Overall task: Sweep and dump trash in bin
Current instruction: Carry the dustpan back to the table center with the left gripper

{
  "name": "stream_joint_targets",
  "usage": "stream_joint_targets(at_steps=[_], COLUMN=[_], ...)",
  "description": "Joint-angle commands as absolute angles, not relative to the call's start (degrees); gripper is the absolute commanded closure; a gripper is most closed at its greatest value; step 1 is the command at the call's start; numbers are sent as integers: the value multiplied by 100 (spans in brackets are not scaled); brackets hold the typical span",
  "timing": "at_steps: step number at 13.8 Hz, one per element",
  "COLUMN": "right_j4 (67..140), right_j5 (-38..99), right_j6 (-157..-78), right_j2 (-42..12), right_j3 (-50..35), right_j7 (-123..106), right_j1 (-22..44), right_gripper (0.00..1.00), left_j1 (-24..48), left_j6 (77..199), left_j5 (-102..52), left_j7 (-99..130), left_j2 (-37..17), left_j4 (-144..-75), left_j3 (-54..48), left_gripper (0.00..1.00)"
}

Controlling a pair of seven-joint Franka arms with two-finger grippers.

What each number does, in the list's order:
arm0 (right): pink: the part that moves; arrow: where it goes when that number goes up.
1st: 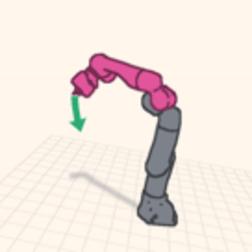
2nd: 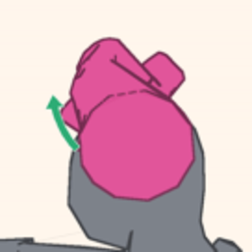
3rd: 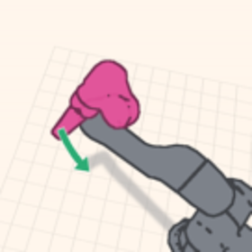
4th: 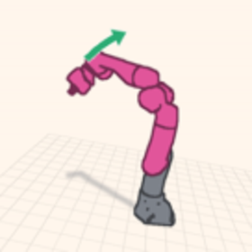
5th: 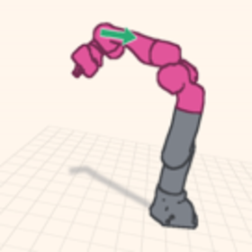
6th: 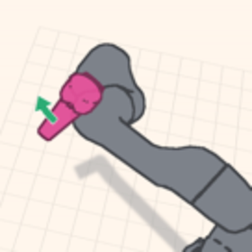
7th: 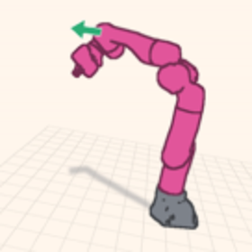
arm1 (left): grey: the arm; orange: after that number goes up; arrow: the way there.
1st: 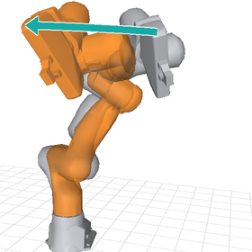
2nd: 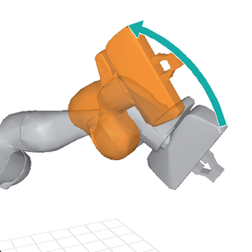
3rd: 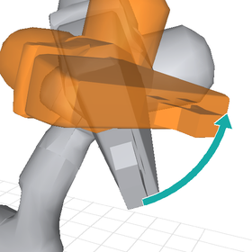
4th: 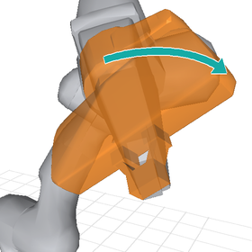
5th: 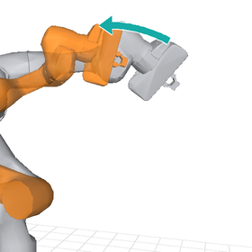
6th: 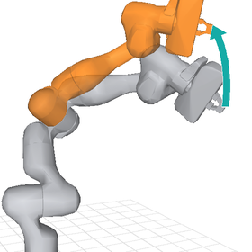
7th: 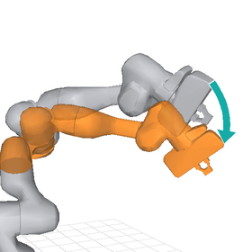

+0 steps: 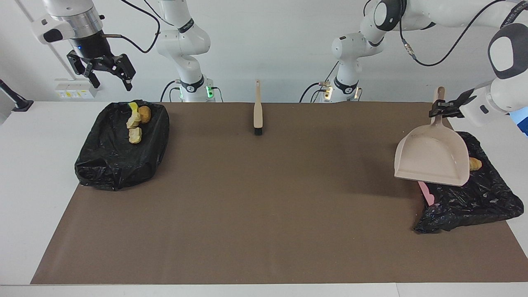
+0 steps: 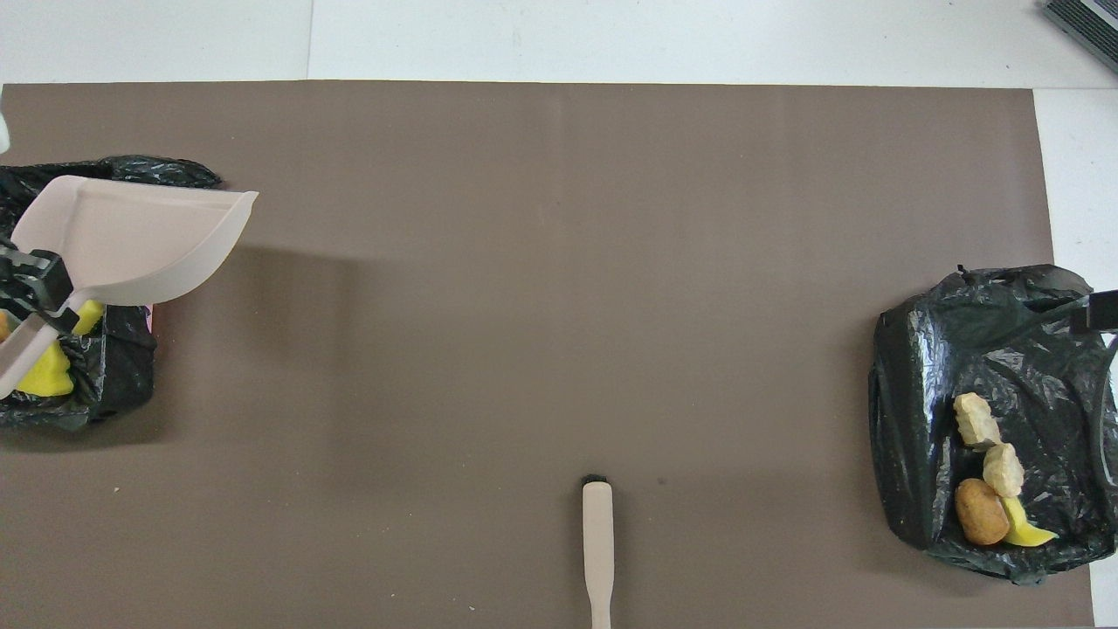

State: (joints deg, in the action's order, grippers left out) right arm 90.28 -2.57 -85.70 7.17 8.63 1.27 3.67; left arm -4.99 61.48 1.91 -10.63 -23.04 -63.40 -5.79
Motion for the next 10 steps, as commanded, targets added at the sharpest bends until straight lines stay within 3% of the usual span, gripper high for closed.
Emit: stream_joint_targets(at_steps=[1,10], right_j4=[8947,8947], right_j5=[-308,-308], right_j6=[-8455,-8455], right_j2=[686,686], right_j3=[861,861], right_j7=[18,18], right_j1=[360,352], right_gripper=[0,0], left_j1=[-151,1413], left_j6=[6941,8497], left_j5=[-174,-527], left_j7=[-450,736], left_j2=[-1645,-1503], left_j4=[-7416,-8409], left_j3=[-501,-501], left_gripper=[100,100])
